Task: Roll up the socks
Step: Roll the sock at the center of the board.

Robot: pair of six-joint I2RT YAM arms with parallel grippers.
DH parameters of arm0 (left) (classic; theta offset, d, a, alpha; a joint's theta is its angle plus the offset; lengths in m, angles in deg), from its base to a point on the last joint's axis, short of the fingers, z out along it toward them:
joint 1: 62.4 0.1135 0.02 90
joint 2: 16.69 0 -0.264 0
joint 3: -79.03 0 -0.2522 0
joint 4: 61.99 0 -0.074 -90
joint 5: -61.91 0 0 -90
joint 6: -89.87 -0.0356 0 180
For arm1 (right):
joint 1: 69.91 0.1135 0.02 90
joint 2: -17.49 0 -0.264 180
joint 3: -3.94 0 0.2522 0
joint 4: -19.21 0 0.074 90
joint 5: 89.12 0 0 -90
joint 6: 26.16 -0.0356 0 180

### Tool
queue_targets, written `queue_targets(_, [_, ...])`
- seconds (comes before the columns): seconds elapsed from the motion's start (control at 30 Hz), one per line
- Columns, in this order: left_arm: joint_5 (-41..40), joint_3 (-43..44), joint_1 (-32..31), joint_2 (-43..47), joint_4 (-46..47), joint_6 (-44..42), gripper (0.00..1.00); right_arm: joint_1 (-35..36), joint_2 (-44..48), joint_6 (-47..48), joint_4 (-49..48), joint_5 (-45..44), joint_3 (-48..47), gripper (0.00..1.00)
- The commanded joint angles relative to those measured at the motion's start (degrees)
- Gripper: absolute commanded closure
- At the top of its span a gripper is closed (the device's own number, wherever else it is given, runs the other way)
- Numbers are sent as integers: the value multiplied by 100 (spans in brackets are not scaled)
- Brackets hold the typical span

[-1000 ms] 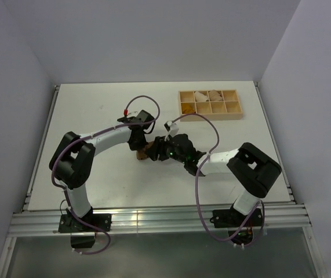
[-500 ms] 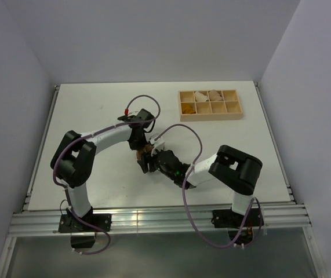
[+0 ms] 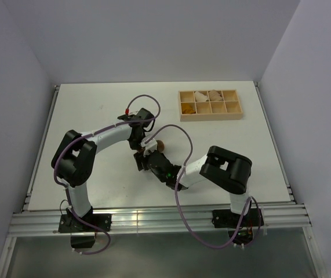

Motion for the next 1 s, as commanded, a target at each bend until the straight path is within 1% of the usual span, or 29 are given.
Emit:
queue_targets(0.0, [676, -144, -71, -424, -183, -65, 100, 115, -199, 291, -185, -385, -348, 33])
queue_targets(0.17, [791, -135, -53, -433, -139, -74, 100, 195, -515, 282, 193, -464, -630, 35])
queue_targets(0.27, [905, -197, -18, -425, -68, -56, 100, 204, -726, 177, 483, -552, -823, 39])
queue_targets(0.37, [1010, -258, 0, -381, 28, -30, 100, 204, -858, 71, 641, -763, -894, 53])
queue_targets(0.4, [1046, -267, 0, -372, 46, -21, 100, 204, -875, 45, 712, -824, -955, 60])
queue_targets(0.47, [1160, -311, 8, -363, 116, -3, 100, 204, -963, -25, 870, -956, -1025, 67])
queue_targets(0.5, [1186, -329, 17, -354, 134, 5, 100, 204, -981, -43, 905, -965, -1034, 77])
queue_targets(0.67, [1406, -539, 131, -126, 379, 67, 98, 177, -1025, -140, 1230, -905, -1087, 98])
queue_targets(0.7, [1406, -583, 166, -82, 406, 76, 94, 169, -1016, -166, 1266, -843, -1052, 100])
queue_targets(0.77, [1512, -697, 298, 93, 476, 111, 91, 125, -938, -219, 1214, -659, -912, 100])
queue_targets(0.8, [1512, -733, 333, 172, 546, 111, 86, 107, -894, -263, 1248, -571, -885, 100])
queue_targets(0.87, [1520, -838, 474, 383, 617, 146, 79, 37, -762, -385, 1284, -316, -780, 100])
queue_targets(0.9, [1529, -873, 535, 471, 661, 155, 69, -7, -718, -421, 1284, -185, -727, 100])
queue_targets(0.97, [1520, -970, 693, 700, 793, 190, 59, -86, -639, -604, 1327, 62, -639, 100])
